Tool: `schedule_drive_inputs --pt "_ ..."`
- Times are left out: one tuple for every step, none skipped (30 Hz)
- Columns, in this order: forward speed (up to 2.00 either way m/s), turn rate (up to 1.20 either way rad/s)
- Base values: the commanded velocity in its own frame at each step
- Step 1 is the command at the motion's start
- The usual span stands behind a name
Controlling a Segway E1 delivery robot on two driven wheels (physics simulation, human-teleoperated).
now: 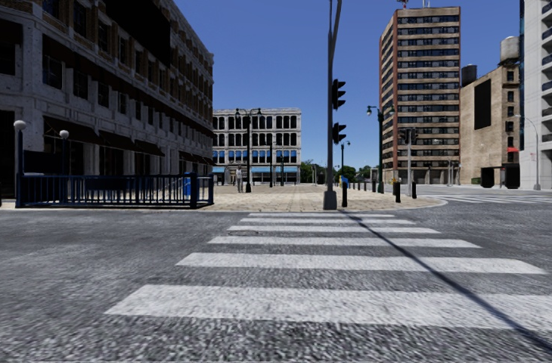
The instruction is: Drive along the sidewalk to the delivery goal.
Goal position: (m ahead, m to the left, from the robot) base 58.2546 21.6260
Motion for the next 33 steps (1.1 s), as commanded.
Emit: schedule_drive_inputs --pt "2.0 0.0" --pt "2.0 0.0" --pt "2.0 0.0" --pt "2.0 0.0" --pt "2.0 0.0" --pt "2.0 0.0" --pt "2.0 0.0" --pt "2.0 0.0" --pt "2.0 0.0" --pt "2.0 0.0" --pt "2.0 0.0" --pt "2.0 0.0" --pt "2.0 0.0" --pt "2.0 0.0" --pt "2.0 0.0" --pt "2.0 0.0" --pt "2.0 0.0" --pt "2.0 -0.07" --pt "2.0 -0.07" --pt "2.0 -0.14" --pt "2.0 -0.2" --pt "2.0 -0.23" --pt "2.0 -0.24" --pt "2.0 -0.24" --pt "2.0 -0.24" --pt "2.0 -0.24" --pt "2.0 -0.24" --pt "2.0 -0.24" --pt "2.0 -0.24" --pt "2.0 -0.24" --pt "2.0 -0.24" --pt "2.0 -0.24" --pt "2.0 -0.24"
